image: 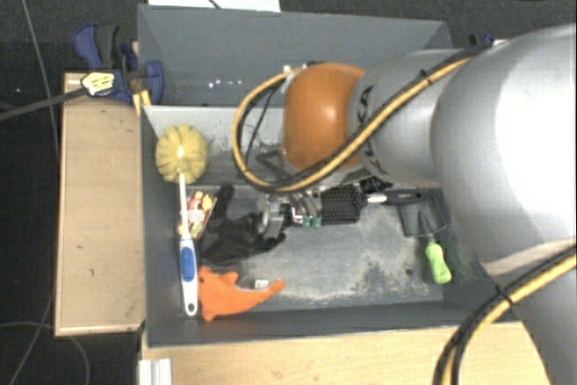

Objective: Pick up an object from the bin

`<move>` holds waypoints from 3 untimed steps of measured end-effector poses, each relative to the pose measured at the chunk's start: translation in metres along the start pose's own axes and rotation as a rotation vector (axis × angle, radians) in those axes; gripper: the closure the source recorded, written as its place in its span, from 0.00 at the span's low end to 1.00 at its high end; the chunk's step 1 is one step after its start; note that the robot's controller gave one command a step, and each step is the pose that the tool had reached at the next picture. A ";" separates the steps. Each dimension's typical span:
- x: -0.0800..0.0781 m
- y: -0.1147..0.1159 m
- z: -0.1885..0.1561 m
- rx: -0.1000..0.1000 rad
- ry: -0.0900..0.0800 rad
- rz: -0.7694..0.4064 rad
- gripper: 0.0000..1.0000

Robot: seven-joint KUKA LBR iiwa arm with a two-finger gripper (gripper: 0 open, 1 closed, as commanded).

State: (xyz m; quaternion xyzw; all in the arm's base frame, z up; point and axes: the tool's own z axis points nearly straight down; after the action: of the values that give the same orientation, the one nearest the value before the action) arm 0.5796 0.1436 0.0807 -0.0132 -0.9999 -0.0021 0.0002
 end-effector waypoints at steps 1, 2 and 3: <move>-0.004 0.002 -0.040 -0.005 -0.017 0.010 1.00; 0.003 0.008 -0.064 -0.003 -0.007 0.008 1.00; 0.000 0.003 -0.153 -0.005 -0.011 0.012 1.00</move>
Offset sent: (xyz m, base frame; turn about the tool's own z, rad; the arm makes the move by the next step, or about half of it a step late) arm -0.0042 0.0073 0.0623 0.0160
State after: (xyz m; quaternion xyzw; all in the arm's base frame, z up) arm 0.5802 0.1455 0.2342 -0.0193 -0.9998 -0.0043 -0.0054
